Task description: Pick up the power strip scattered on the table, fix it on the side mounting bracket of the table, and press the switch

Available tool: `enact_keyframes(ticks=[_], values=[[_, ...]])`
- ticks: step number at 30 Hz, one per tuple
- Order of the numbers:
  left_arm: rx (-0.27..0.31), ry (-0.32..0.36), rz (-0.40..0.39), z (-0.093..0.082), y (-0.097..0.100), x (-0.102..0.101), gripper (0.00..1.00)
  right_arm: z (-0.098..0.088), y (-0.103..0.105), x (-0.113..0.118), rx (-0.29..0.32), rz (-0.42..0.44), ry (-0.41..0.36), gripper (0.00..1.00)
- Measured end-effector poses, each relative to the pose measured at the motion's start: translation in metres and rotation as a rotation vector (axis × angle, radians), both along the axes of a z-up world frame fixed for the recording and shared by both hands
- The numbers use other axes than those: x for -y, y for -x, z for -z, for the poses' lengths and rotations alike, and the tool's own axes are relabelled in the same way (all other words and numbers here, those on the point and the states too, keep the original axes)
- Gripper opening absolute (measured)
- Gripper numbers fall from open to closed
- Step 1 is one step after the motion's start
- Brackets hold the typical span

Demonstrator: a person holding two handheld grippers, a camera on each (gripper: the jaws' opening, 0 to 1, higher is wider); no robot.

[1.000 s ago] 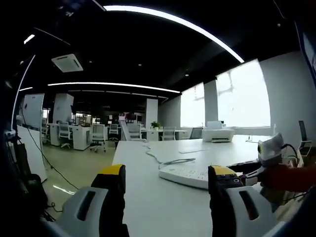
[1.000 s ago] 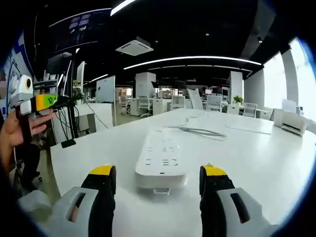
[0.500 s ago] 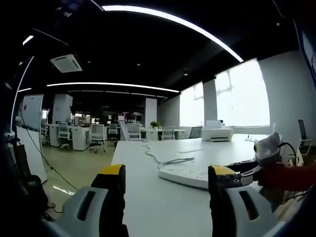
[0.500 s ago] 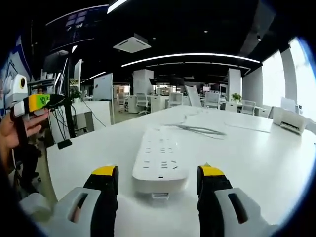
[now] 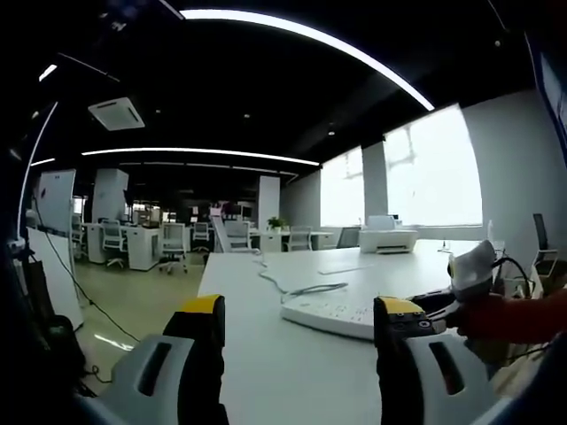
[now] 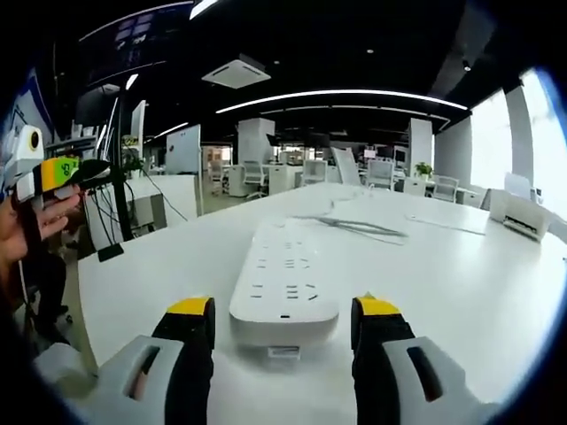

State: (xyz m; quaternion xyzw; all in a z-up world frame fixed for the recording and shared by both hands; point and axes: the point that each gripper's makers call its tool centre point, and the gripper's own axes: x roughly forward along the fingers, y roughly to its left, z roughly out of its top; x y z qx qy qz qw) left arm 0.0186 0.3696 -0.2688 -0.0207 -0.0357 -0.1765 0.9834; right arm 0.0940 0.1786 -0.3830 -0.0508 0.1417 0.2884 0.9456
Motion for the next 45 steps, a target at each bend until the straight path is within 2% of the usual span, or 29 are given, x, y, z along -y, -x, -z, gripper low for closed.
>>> enact_keyframes(ticks=[32, 45], values=[[-0.009, 0.003, 0.011, 0.0037, -0.0015, 0.0017, 0.72, 0.0087, -0.0052, -0.0034, -0.019, -0.012, 0.053, 0.49], [-0.014, 0.006, 0.014, 0.0057, -0.0021, 0.0018, 0.73, 0.0088, -0.0047, -0.0026, -0.023, -0.016, 0.052, 0.47]])
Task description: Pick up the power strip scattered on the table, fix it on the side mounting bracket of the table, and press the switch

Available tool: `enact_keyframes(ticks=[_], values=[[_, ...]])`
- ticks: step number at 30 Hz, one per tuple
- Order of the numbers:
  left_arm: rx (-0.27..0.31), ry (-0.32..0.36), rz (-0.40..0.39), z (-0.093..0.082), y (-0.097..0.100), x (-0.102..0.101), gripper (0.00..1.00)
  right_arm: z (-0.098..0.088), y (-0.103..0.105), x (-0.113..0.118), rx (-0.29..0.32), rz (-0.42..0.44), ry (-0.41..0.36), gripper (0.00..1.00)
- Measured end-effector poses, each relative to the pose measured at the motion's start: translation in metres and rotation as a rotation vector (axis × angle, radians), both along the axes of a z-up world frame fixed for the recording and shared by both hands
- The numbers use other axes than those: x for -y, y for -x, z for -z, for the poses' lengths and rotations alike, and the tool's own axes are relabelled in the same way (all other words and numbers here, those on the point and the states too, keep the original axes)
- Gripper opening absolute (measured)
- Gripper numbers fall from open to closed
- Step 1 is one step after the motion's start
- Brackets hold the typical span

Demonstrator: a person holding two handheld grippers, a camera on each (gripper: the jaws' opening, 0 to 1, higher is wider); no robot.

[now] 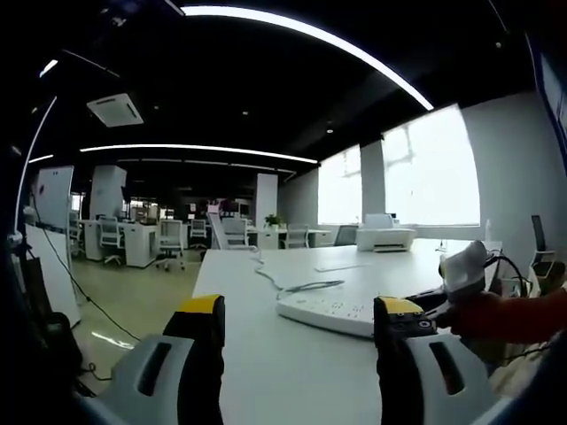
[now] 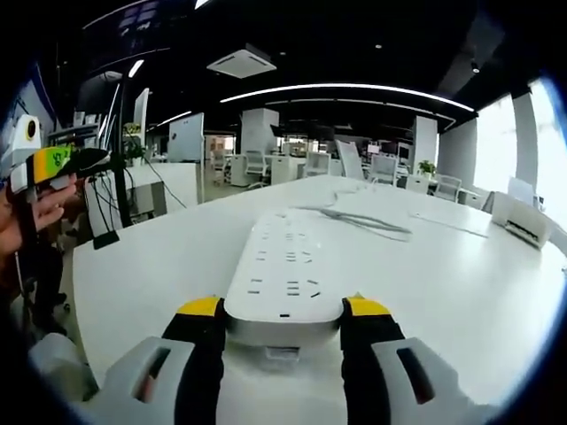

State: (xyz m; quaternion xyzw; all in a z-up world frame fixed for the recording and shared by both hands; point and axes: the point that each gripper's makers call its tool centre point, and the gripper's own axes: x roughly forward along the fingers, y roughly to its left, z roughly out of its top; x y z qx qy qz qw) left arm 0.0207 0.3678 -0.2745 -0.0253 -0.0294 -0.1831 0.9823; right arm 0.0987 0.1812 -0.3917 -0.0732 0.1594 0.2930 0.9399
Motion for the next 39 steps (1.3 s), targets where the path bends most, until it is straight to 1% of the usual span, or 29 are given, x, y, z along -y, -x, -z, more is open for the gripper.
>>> enact_keyframes(ticks=[5, 12, 14, 22, 24, 28, 32, 35, 39], values=[[-0.003, 0.003, 0.004, 0.001, -0.001, 0.001, 0.72, -0.001, 0.000, 0.001, -0.004, -0.010, -0.012, 0.46], [-0.020, 0.018, 0.012, 0.005, -0.004, 0.004, 0.72, -0.001, -0.002, 0.003, -0.012, -0.027, -0.010, 0.46], [-0.026, 0.024, 0.016, 0.007, -0.005, 0.006, 0.72, -0.001, -0.003, 0.004, -0.017, -0.027, -0.021, 0.45], [-0.055, 0.039, 0.021, 0.013, -0.010, 0.010, 0.72, -0.001, -0.004, 0.006, -0.057, -0.033, -0.064, 0.45], [-0.074, 0.050, 0.011, 0.017, -0.013, 0.009, 0.72, -0.001, -0.004, 0.007, -0.067, -0.035, -0.074, 0.45], [-0.088, 0.074, 0.015, 0.021, -0.017, 0.011, 0.71, -0.001, -0.002, 0.007, -0.082, -0.042, -0.089, 0.45], [-0.126, 0.083, 0.000, 0.030, -0.022, 0.012, 0.70, -0.001, -0.002, 0.008, -0.099, -0.047, -0.105, 0.45], [-0.157, 0.125, -0.001, 0.037, -0.028, 0.012, 0.68, -0.001, -0.001, 0.007, -0.110, -0.052, -0.112, 0.45], [-0.169, 0.141, 0.006, 0.042, -0.034, 0.016, 0.69, -0.001, -0.001, 0.008, -0.127, -0.057, -0.135, 0.45]])
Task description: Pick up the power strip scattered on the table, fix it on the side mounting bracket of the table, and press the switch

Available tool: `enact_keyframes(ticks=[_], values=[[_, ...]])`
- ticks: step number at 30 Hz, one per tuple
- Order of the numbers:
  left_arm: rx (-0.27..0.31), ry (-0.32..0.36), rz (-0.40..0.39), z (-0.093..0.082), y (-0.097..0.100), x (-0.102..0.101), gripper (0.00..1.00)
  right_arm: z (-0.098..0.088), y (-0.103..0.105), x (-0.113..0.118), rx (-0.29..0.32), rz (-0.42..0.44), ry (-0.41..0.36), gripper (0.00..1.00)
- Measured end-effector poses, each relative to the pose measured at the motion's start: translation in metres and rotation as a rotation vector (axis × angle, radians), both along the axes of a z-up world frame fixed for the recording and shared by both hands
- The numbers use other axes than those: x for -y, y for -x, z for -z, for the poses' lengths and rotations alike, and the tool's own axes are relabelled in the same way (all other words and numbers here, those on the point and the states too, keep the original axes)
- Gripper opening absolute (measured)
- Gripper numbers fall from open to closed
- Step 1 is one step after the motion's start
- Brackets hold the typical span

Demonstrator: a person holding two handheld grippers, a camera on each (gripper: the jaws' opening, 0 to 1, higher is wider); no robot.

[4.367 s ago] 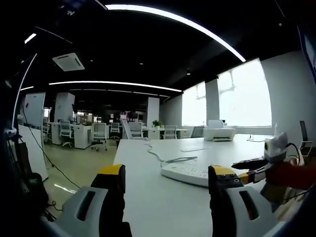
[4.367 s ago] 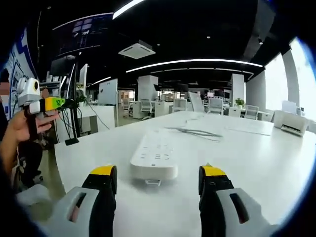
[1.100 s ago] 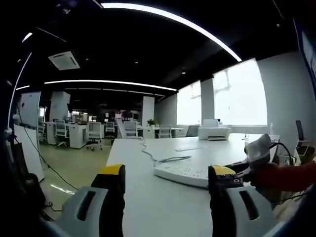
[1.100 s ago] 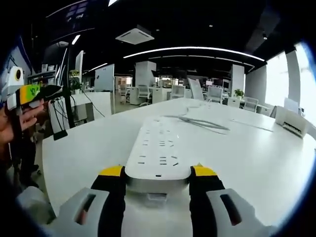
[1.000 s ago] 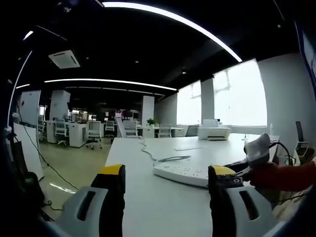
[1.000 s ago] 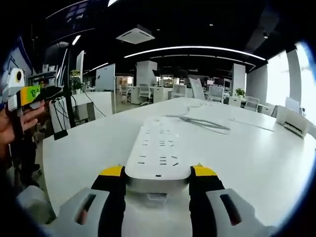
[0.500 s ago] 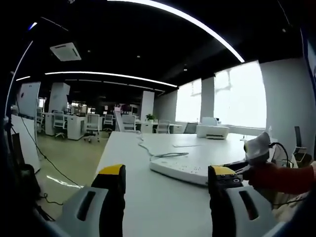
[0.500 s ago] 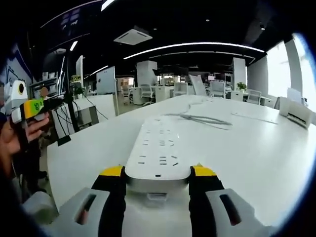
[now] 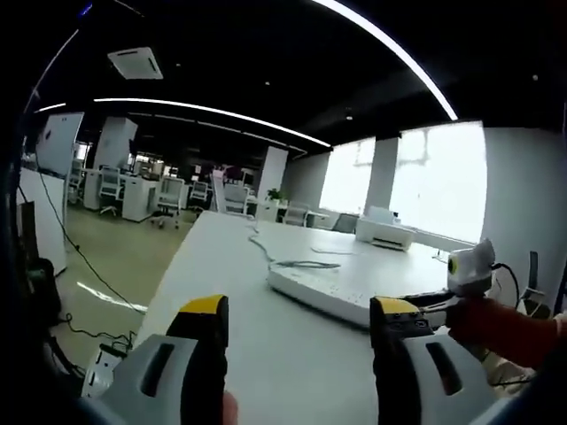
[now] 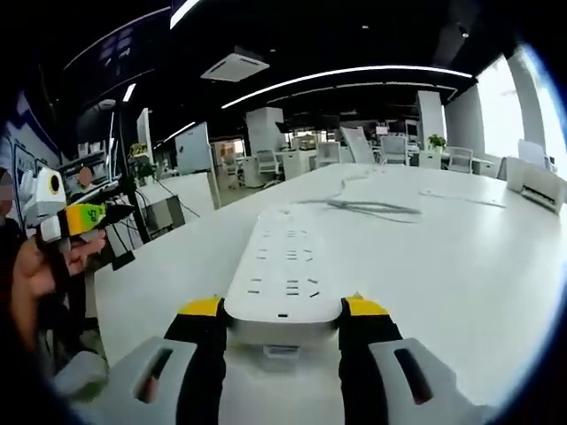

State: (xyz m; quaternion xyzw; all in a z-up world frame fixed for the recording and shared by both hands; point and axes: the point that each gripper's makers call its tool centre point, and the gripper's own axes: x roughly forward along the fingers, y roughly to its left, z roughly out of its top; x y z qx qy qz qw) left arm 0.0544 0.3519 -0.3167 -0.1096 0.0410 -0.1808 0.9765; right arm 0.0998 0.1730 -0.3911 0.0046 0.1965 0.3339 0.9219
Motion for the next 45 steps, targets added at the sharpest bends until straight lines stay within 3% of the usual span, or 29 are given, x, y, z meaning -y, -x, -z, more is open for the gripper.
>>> enact_keyframes(ticks=[4, 8, 15, 20, 23, 29, 32, 45], values=[[-0.013, -0.002, -0.006, 0.002, -0.007, -0.001, 0.71, 0.000, 0.001, 0.002, -0.022, -0.007, -0.025, 0.45], [-0.057, 0.047, -0.006, 0.006, -0.016, -0.001, 0.69, 0.000, 0.001, 0.003, -0.053, -0.009, -0.071, 0.45], [-0.103, 0.037, 0.005, 0.013, -0.033, 0.008, 0.71, 0.000, 0.002, 0.003, -0.070, -0.015, -0.089, 0.45], [-0.149, 0.104, 0.003, 0.015, -0.044, 0.012, 0.72, 0.000, 0.002, 0.004, -0.081, -0.020, -0.095, 0.45], [-0.210, 0.134, 0.028, 0.024, -0.050, 0.017, 0.72, 0.001, 0.002, 0.004, -0.091, -0.026, -0.100, 0.46], [-0.240, 0.172, 0.030, 0.028, -0.051, 0.028, 0.71, 0.000, 0.002, 0.006, -0.112, -0.038, -0.101, 0.45], [-0.262, 0.230, 0.049, 0.028, -0.054, 0.035, 0.71, 0.000, 0.002, 0.007, -0.119, -0.040, -0.112, 0.45], [-0.318, 0.308, 0.095, 0.027, -0.069, 0.055, 0.71, -0.001, 0.002, 0.008, -0.147, -0.047, -0.151, 0.45]])
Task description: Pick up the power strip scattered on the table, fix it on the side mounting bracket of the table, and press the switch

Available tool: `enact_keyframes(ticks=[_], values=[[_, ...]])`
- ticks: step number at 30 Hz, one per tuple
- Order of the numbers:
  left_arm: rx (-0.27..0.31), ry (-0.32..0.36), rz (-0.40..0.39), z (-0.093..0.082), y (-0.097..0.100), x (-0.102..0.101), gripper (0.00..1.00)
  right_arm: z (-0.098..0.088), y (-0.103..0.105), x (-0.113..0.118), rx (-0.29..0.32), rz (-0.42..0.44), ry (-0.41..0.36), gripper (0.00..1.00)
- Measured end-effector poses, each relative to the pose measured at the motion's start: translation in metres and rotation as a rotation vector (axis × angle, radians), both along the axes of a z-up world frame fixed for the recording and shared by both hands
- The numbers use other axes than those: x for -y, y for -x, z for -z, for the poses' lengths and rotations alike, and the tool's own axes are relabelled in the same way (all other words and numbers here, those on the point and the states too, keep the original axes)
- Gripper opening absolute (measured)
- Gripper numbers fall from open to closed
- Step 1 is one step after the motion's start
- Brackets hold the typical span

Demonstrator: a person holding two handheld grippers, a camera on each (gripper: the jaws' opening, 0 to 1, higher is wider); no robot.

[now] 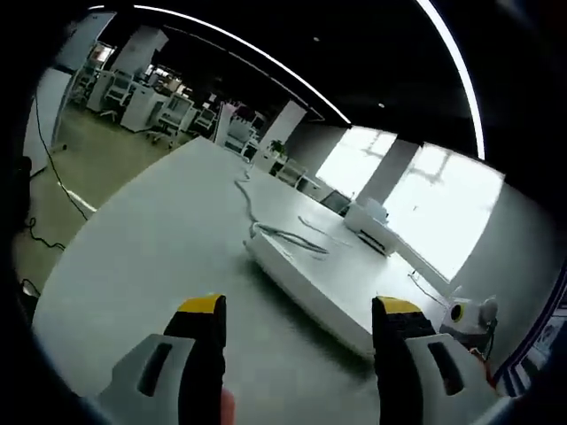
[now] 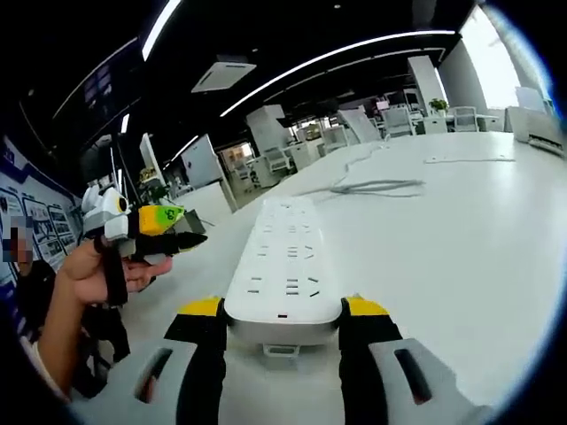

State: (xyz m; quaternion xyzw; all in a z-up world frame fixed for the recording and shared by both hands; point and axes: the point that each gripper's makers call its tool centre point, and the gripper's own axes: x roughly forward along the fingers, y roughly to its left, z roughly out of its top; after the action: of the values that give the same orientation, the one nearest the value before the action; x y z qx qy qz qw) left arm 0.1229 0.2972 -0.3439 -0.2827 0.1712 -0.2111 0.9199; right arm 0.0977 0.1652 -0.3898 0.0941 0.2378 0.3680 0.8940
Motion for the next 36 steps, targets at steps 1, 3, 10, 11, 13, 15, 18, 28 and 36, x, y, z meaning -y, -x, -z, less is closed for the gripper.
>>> enact_keyframes(ticks=[1, 3, 10, 11, 13, 15, 18, 28, 36], values=[[-0.004, 0.013, 0.004, 0.000, -0.001, 0.001, 0.71, 0.000, 0.000, 0.000, -0.001, 0.000, -0.002, 0.45], [-0.011, 0.094, 0.031, -0.005, -0.001, 0.009, 0.71, 0.000, 0.000, 0.000, 0.000, -0.001, -0.001, 0.45], [-0.043, 0.147, 0.021, -0.003, -0.008, 0.012, 0.71, -0.001, 0.000, 0.001, -0.010, -0.001, -0.017, 0.45], [-0.045, 0.158, 0.025, -0.004, -0.009, 0.014, 0.71, -0.001, 0.000, 0.001, -0.014, -0.001, -0.021, 0.45], [-0.054, 0.185, 0.031, -0.003, -0.010, 0.016, 0.71, -0.001, 0.000, 0.001, -0.019, -0.001, -0.026, 0.45], [-0.062, 0.217, 0.033, -0.002, -0.012, 0.017, 0.71, -0.001, 0.000, 0.001, -0.022, -0.001, -0.031, 0.45], [-0.082, 0.253, 0.030, 0.001, -0.014, 0.017, 0.71, -0.001, 0.000, 0.001, -0.028, -0.002, -0.038, 0.45], [-0.139, 0.376, 0.071, 0.006, -0.022, 0.032, 0.70, -0.001, 0.000, 0.002, -0.041, -0.003, -0.063, 0.45], [-0.176, 0.457, 0.097, 0.006, -0.033, 0.038, 0.70, -0.001, 0.000, 0.002, -0.037, -0.001, -0.064, 0.45]])
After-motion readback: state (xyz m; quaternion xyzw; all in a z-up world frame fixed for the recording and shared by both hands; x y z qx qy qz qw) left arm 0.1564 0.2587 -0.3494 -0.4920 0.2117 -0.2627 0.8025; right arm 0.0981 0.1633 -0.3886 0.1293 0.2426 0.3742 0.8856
